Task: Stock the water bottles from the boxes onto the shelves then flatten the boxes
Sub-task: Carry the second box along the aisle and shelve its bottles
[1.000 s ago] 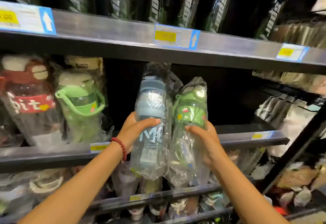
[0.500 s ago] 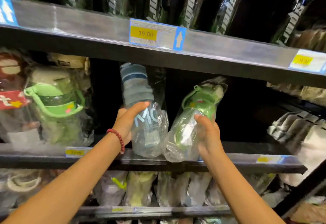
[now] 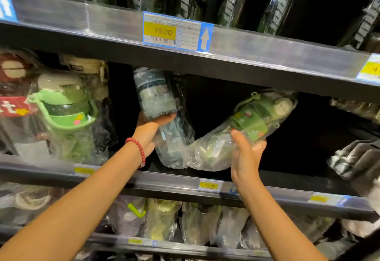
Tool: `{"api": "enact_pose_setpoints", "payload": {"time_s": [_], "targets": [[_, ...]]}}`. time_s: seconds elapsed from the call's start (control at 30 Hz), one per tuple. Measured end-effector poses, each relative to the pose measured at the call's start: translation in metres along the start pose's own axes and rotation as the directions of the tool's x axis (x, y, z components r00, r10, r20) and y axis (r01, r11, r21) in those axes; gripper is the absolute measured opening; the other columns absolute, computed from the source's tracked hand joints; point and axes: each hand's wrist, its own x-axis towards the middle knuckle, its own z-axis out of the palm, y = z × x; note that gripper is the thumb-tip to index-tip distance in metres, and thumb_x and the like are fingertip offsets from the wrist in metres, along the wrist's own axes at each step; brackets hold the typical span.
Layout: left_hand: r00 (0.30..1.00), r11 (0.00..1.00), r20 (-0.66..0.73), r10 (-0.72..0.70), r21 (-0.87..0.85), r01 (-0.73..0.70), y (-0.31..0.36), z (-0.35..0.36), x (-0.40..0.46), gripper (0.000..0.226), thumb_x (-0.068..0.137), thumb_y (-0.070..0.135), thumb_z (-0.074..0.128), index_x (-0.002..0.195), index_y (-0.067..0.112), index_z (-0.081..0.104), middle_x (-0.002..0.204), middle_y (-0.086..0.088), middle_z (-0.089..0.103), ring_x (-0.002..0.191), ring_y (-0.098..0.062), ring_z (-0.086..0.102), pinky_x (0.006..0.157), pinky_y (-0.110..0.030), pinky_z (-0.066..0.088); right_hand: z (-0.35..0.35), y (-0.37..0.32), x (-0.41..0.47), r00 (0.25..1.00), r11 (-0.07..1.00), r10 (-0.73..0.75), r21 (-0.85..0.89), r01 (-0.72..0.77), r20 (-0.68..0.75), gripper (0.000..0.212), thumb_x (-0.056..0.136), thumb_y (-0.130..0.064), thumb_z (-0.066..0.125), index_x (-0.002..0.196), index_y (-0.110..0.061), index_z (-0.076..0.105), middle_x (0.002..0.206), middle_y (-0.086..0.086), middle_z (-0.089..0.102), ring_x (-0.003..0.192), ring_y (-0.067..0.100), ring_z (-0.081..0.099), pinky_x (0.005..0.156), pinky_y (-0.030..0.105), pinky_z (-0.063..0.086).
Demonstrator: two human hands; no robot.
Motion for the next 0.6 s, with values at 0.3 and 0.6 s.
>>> {"api": "enact_pose_setpoints", "payload": {"time_s": [0.3, 0.6], "targets": [[0.968, 0.937, -0.089, 0.233, 0.287, -0.198, -0.015, -0.019, -0.008, 0.036, 0.063, 0.001, 0.083, 0.088, 0.017, 0.063, 0.088, 0.004, 0.067, 0.085, -0.011, 0.064, 0.077, -0.026, 0.051, 0.012, 0.030, -0.011, 0.962, 0.889, -0.113, -0.406, 0.210, 0.250, 0.056, 0.071, -0.010, 0.081, 0.097, -0.034, 0.037, 0.103, -0.009, 0.048, 0.098, 0.005, 0.053, 0.081, 0.022, 0.045], [0.933, 0.738, 0.209, 0.294, 0.570, -0.360, -0.011, -0.040, -0.010, 0.036, 0.056, 0.008, 0.088, 0.083, 0.023, 0.069, 0.076, 0.017, 0.071, 0.082, 0.003, 0.068, 0.077, -0.015, 0.054, 0.015, 0.039, -0.006, 0.914, 0.770, -0.074, -0.560, 0.307, 0.399, 0.064, 0.071, -0.016, 0.082, 0.118, -0.010, 0.038, 0.109, -0.008, 0.048, 0.106, 0.010, 0.051, 0.084, 0.012, 0.043]]}}
